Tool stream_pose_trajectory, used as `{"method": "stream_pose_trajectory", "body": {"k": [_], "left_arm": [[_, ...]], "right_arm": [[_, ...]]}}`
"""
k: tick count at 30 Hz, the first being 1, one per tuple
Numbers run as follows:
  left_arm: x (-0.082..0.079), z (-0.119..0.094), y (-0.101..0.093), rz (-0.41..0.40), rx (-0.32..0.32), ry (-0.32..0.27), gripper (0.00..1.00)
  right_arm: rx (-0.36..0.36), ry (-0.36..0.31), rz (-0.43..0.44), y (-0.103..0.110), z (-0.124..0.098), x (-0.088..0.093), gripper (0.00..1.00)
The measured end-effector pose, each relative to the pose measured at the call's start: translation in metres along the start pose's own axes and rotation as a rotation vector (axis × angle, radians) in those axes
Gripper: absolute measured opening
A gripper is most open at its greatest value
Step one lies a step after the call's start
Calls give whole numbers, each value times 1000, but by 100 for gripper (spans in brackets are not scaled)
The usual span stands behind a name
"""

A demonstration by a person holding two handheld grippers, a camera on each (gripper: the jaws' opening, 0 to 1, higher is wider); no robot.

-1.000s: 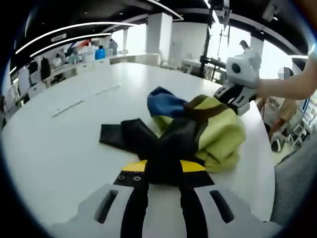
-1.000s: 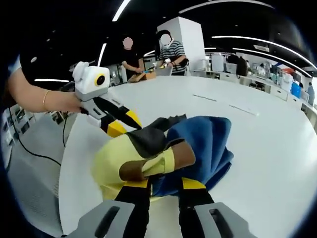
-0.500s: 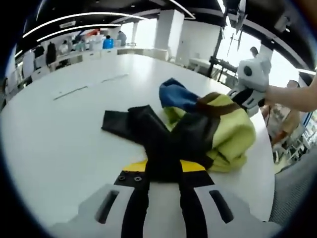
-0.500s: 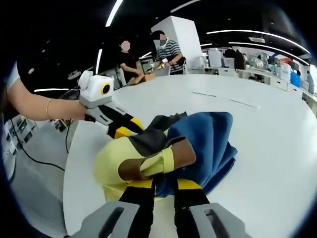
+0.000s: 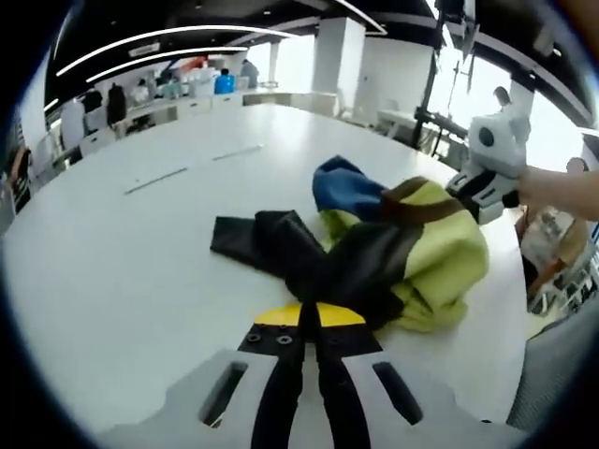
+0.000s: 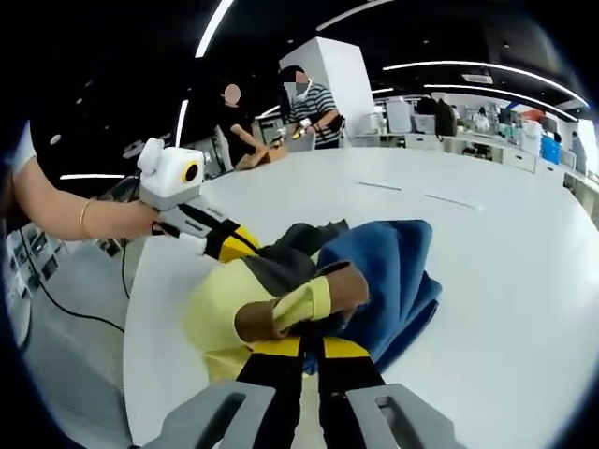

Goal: Fold the garment on the visible template until the final outline fits inside the template.

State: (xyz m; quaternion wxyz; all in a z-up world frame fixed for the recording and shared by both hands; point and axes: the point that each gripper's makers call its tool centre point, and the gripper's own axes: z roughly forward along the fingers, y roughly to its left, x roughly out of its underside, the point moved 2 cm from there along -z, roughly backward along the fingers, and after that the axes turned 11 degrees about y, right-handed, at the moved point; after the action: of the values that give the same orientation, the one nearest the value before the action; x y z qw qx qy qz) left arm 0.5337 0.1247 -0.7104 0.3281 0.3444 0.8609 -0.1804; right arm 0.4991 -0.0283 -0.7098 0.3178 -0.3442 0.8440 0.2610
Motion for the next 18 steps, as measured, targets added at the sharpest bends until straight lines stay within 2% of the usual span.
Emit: {"method": "stream_pose_trajectory", "body": {"k": [9,18], "left_arm": [[-24,-48,-2,10,-61,-135,0],[-44,-91,-4,15,-118,-227,0]], "right_arm": [[34,-62,-15,5,-29,-11,0],[97,-142,-24,3,-63,-30,0]]}}
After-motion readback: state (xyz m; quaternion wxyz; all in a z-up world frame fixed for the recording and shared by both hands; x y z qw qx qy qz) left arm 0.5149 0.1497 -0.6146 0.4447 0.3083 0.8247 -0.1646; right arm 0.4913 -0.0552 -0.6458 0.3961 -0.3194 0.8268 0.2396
